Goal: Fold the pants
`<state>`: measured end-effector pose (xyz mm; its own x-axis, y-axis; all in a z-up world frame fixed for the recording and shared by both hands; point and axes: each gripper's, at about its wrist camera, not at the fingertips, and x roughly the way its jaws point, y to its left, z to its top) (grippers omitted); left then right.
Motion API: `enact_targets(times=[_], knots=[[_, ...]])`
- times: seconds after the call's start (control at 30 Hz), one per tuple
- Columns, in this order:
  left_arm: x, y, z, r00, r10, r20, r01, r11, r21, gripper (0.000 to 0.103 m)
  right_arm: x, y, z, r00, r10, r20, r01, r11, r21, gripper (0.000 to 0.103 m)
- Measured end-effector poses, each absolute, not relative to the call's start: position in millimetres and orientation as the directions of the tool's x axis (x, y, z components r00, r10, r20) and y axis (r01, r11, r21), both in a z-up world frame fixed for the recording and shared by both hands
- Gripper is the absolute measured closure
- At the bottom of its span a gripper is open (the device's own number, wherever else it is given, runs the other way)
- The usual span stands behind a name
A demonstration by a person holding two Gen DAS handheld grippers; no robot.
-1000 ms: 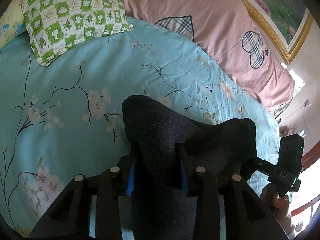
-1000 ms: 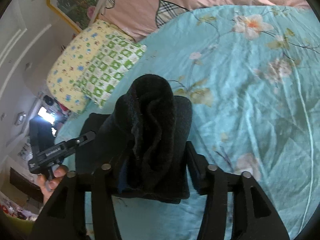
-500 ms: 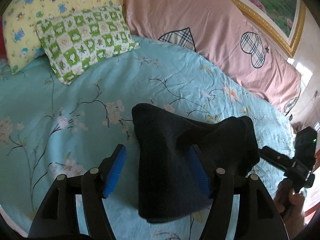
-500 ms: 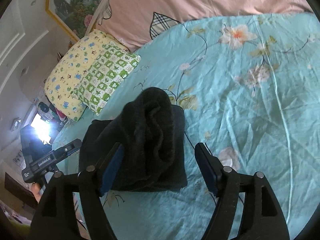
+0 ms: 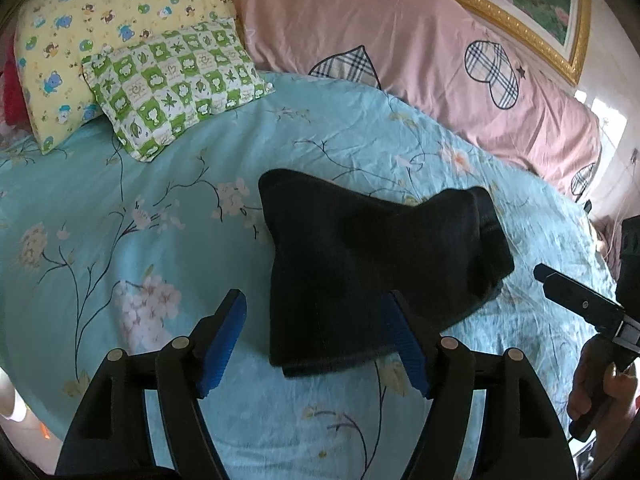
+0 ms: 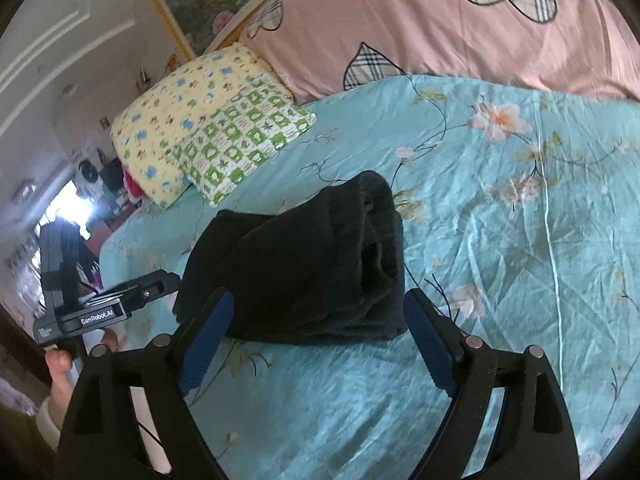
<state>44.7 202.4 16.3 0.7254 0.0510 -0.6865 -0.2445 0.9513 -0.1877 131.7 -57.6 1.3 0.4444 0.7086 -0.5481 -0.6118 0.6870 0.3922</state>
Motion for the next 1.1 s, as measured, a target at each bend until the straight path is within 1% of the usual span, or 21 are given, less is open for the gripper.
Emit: enact_targets(times=[0.13,0.23,0.4,0.6,0.8,1.1], knots=[[38,200,12,0.716,0.059,-0.695,-0.25,0.952,-0.176,0.03,121,-54,2,0.451,0.698,-0.556,-0.637,0.688,0.347,0.013],[34,198,10,0.713,0.075,-0.697,-0.256,0.954,-0.159,0.026,117,-52,1,0.452,0.691,-0.564,-0.641,0.691,0.333,0.013],[31,196,8,0.706,0.089,-0.703,-0.26,0.955,-0.141,0.026,110,-50,1,0.464,0.677,-0.571,-0.654,0.697,0.294,0.012],[30,189,9,0.698,0.113,-0.708,-0.259,0.961,-0.102,0.024,104,-40,2,0.468,0.647,-0.602,-0.681,0.698,0.221,0.006],[28,175,10,0.692,0.148,-0.707,-0.247,0.968,-0.039,0.022,100,-29,0,0.461,0.619,-0.635,-0.707,0.69,0.159,0.005],[23,173,8,0.678,0.161,-0.718,-0.255,0.967,-0.024,0.022,100,-28,-2,0.467,0.611,-0.639,-0.701,0.696,0.154,0.004]])
